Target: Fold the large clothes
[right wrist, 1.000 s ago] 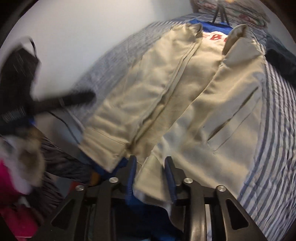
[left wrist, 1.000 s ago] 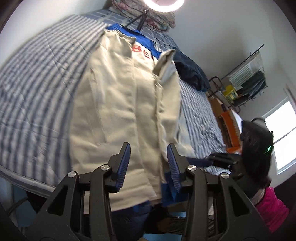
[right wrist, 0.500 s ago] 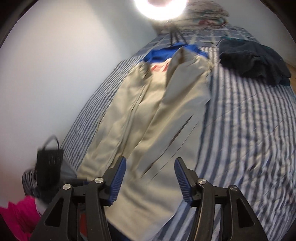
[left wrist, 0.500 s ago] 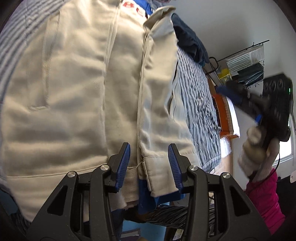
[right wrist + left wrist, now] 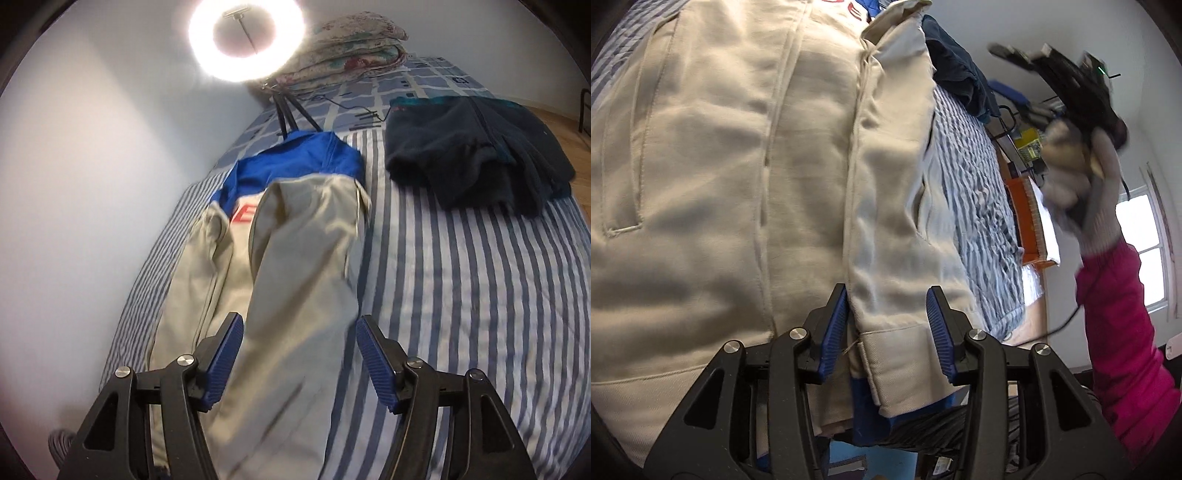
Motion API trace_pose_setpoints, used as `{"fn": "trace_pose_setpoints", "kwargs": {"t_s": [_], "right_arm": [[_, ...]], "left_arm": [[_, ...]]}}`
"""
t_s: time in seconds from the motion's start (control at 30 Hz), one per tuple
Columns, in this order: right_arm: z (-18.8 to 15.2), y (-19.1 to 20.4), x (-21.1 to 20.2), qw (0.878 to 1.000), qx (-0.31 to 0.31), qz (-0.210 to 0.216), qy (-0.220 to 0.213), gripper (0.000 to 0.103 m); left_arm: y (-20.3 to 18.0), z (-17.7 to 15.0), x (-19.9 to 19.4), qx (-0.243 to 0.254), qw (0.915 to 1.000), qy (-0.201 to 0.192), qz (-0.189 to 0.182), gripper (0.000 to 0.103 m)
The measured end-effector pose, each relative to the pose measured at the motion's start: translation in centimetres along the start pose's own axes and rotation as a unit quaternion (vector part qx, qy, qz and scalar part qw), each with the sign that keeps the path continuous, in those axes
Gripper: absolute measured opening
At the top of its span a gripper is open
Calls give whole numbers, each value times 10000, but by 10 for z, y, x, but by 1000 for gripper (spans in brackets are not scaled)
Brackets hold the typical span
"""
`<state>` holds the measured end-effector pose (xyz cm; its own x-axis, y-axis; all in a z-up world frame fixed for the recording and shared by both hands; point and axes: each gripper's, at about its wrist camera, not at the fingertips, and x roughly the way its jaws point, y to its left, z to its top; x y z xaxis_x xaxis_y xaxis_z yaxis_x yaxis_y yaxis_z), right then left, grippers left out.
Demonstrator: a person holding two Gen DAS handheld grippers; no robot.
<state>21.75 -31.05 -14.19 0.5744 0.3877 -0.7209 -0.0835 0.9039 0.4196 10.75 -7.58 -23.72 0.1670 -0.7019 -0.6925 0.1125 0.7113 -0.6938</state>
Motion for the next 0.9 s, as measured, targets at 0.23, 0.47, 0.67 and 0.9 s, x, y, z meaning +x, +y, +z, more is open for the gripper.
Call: {"fn": "trace_pose_setpoints", "kwargs": {"t_s": [0.23, 0.47, 0.67, 0.9], "right_arm": [[54, -28, 46, 9963, 854, 114, -7, 67], [105, -37, 82, 9874, 1547, 334, -30, 77], [134, -12, 113, 9931, 1141, -82, 277, 77], [147, 2, 145, 9925, 725, -569, 803, 77]], "left_arm": [[-4, -1, 3, 250, 9991, 7, 356, 26], [-14, -1, 9, 556, 9954, -32, 784, 16], [-20, -3, 13, 687, 9942, -48, 820, 11], [-19, -4, 8, 679, 9949, -51, 750, 9]]}}
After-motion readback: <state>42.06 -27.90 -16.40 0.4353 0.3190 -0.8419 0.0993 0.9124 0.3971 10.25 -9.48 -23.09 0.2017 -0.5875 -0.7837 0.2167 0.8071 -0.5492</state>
